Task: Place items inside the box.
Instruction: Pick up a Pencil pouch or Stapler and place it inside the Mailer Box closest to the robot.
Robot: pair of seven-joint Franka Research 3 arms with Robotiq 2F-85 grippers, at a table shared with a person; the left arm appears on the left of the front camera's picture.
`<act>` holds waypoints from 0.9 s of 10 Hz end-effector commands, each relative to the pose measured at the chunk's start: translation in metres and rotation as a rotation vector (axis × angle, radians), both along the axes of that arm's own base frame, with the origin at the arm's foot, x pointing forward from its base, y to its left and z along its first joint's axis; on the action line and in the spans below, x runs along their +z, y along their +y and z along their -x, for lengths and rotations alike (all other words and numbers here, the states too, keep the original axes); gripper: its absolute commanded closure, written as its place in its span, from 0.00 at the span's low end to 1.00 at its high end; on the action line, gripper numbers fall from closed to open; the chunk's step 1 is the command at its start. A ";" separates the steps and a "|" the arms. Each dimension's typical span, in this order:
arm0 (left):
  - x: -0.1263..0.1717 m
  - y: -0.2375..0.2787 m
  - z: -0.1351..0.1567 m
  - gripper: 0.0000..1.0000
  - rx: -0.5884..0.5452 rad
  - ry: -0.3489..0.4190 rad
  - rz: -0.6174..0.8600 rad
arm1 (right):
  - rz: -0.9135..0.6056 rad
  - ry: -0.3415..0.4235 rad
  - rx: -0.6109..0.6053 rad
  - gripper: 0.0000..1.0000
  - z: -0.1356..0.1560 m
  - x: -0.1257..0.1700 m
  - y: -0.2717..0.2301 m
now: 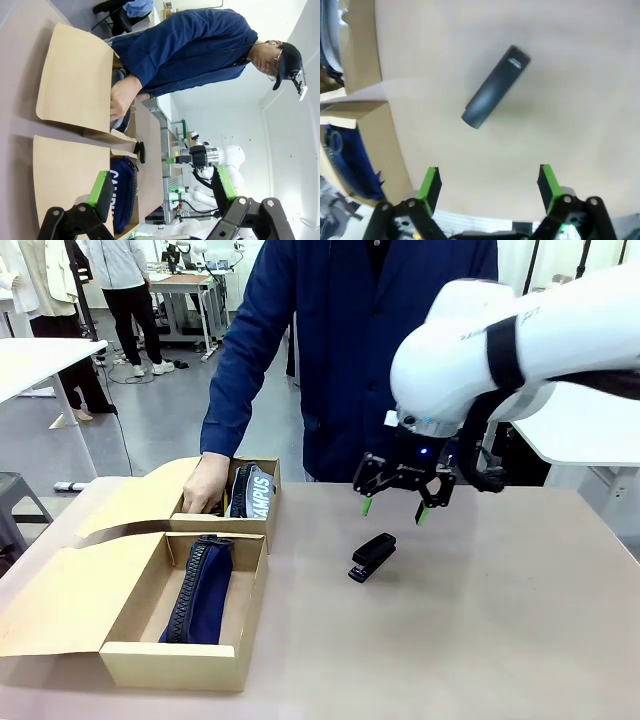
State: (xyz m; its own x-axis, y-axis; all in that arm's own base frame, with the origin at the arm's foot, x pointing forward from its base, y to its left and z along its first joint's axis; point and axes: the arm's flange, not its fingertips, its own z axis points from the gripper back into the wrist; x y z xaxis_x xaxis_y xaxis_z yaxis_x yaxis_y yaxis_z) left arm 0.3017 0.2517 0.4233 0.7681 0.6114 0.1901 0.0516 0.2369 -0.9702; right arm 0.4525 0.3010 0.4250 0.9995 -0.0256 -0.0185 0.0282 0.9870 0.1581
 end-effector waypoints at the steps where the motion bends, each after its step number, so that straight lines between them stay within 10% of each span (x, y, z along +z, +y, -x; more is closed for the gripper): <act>1: 0.000 0.000 0.003 0.00 -0.009 -0.016 -0.004 | 0.076 -0.024 0.005 0.00 -0.029 -0.020 0.041; 5: 0.000 0.000 0.003 0.00 -0.009 -0.016 -0.004 | 0.100 -0.007 0.004 0.00 -0.027 -0.035 0.045; 9: 0.000 0.000 0.003 0.00 -0.009 -0.016 -0.004 | 0.201 0.127 -0.405 0.00 -0.028 -0.043 0.033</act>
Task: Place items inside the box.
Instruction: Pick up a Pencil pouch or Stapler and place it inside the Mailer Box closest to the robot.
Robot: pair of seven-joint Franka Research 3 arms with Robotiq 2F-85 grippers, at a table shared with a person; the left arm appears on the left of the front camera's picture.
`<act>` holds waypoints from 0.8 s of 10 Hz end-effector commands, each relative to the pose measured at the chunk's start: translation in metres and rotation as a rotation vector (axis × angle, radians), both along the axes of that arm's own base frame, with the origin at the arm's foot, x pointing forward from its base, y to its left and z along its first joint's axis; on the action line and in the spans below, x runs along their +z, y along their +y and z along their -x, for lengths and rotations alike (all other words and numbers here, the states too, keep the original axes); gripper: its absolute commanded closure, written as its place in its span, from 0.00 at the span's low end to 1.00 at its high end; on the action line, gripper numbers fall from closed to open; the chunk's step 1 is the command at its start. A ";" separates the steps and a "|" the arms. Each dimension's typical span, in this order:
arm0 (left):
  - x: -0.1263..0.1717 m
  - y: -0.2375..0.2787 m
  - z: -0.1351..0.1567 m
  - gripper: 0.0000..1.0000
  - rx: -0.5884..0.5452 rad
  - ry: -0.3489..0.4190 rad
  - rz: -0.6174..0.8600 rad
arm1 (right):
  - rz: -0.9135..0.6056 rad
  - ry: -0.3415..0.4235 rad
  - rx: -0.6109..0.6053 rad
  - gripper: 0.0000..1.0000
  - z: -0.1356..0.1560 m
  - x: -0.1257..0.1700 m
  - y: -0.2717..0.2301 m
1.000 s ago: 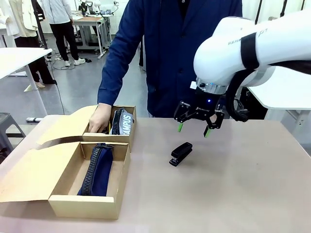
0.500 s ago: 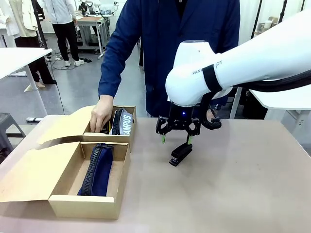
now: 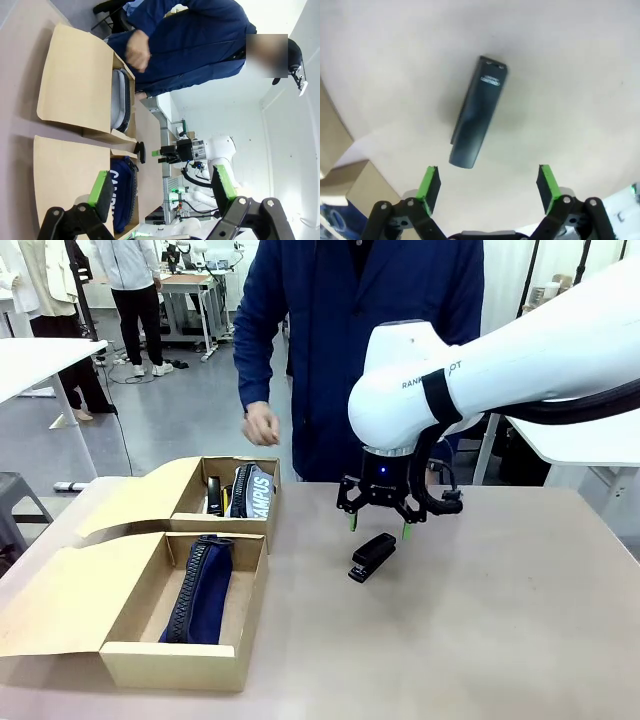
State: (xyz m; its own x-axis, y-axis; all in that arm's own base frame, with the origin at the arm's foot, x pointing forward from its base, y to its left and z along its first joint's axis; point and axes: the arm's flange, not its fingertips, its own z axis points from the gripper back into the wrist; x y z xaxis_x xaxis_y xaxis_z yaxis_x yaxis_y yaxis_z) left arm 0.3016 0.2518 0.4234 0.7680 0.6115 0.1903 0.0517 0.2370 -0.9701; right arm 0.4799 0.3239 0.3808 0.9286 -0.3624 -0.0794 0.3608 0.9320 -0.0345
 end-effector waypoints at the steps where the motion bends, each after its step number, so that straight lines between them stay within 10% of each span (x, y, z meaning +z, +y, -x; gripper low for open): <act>1: 0.000 0.000 0.003 0.00 -0.009 -0.016 -0.004 | -0.003 0.022 -0.061 0.00 -0.001 -0.003 0.010; 8: 0.000 0.000 0.003 0.00 -0.009 -0.016 -0.004 | -0.024 0.073 -0.074 0.00 -0.025 -0.073 0.018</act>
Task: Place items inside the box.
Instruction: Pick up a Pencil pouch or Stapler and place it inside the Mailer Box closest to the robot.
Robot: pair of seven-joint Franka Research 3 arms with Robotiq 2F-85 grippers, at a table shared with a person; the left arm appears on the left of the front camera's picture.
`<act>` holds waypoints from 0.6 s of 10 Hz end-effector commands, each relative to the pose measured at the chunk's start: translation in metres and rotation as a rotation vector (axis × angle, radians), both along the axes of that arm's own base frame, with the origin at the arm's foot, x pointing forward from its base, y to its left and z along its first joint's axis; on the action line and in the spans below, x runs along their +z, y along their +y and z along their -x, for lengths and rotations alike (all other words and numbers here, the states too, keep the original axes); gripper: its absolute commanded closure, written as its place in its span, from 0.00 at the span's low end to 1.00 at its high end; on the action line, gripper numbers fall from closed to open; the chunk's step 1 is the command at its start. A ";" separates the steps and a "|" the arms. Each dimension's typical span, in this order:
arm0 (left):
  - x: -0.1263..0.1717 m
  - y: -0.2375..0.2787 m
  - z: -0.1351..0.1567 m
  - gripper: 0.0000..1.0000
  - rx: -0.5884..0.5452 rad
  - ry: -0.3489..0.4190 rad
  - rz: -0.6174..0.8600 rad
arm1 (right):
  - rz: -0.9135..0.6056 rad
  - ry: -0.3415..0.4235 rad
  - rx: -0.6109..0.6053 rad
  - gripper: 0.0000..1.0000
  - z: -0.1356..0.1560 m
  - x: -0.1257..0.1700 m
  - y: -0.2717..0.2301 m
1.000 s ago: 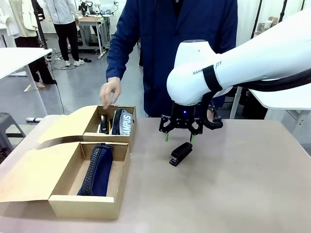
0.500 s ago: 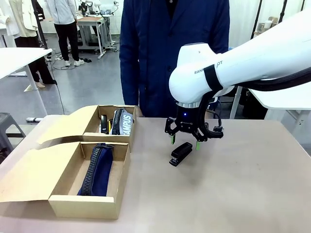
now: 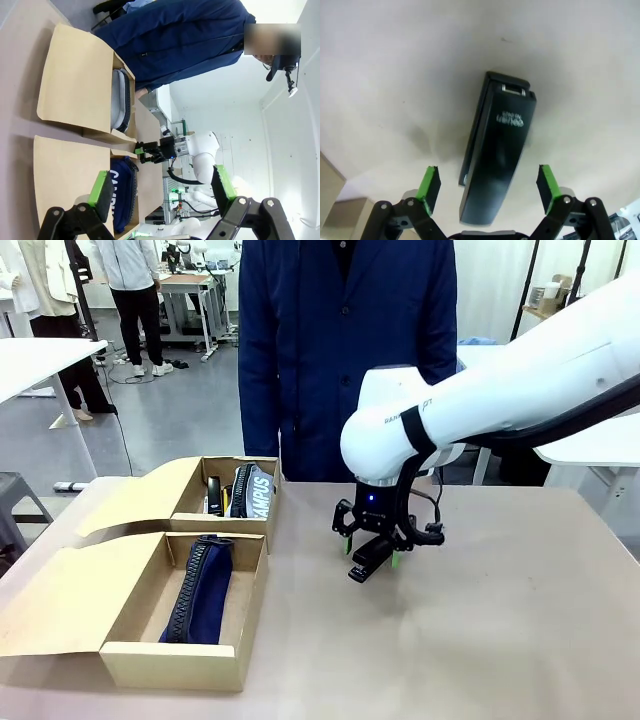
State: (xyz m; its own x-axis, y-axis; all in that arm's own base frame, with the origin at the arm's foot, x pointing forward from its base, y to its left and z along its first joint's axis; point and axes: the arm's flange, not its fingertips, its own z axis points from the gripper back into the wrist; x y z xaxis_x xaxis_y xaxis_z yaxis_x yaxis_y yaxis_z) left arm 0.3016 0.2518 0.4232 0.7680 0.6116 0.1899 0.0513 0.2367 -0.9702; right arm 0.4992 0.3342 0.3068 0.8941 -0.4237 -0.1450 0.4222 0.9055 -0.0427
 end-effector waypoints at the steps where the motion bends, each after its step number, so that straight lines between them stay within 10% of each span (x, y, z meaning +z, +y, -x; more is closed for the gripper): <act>1: 0.000 0.000 0.003 0.00 -0.009 -0.016 -0.004 | -0.013 -0.006 -0.004 0.00 -0.004 0.001 0.004; 3: 0.000 0.000 0.003 0.00 -0.009 -0.016 -0.004 | 0.019 -0.004 0.020 0.00 -0.001 0.003 -0.002; 4: 0.000 0.000 0.003 0.00 -0.009 -0.016 -0.004 | 0.021 0.012 0.046 0.60 0.001 0.002 -0.003; 5: 0.000 0.000 0.003 0.00 -0.009 -0.016 -0.004 | 0.013 0.021 0.047 0.60 0.002 0.001 -0.003; 6: 0.000 0.000 0.003 0.00 -0.009 -0.016 -0.004 | 0.013 0.015 0.044 1.00 0.002 0.003 -0.004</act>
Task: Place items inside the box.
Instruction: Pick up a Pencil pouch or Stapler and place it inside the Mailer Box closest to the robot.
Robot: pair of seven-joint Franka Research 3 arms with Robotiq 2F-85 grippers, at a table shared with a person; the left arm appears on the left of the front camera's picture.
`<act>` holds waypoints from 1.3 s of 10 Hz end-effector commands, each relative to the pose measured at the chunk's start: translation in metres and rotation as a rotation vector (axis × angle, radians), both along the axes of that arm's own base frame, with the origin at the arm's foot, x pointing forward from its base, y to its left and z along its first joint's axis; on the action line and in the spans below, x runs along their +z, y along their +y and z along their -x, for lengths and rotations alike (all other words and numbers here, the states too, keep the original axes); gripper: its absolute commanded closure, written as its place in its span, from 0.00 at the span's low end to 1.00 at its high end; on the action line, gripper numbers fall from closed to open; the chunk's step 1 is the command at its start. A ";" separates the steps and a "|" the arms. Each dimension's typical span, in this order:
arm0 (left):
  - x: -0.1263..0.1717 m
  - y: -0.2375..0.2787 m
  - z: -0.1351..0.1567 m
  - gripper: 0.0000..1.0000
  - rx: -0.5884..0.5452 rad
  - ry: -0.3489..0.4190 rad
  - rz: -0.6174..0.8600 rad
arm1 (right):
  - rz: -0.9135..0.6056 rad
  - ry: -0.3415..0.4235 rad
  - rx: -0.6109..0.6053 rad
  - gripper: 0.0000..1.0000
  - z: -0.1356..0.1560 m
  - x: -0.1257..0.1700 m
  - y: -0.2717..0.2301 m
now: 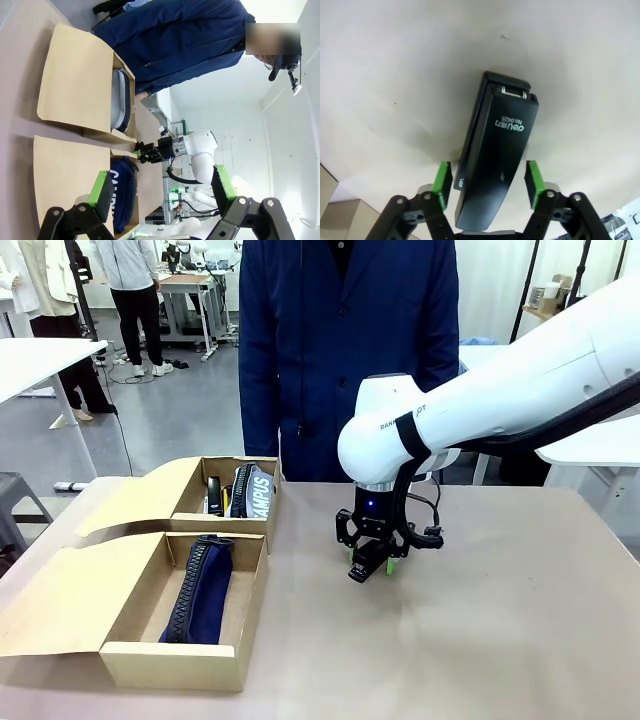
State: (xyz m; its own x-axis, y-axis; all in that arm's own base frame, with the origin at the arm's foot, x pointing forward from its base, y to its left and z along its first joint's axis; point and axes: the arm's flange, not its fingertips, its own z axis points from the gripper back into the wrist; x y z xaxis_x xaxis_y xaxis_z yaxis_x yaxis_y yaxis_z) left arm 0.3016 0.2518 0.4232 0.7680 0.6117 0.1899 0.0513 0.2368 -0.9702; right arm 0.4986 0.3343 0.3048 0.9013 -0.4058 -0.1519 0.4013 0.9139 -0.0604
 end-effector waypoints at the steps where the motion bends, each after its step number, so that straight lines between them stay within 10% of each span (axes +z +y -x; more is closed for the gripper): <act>1: 0.000 0.000 0.003 0.00 -0.009 -0.016 -0.004 | -0.004 -0.008 0.025 0.62 0.002 0.006 -0.004; 3: 0.000 0.000 0.003 0.00 -0.009 -0.016 -0.004 | -0.007 -0.006 0.026 1.00 0.002 0.005 -0.005; 8: 0.000 0.000 0.003 0.00 -0.009 -0.016 -0.004 | -0.077 0.002 0.097 1.00 0.014 0.028 -0.015; 13: 0.000 0.000 0.003 0.00 -0.009 -0.016 -0.004 | -0.215 -0.007 0.480 1.00 0.126 0.144 -0.076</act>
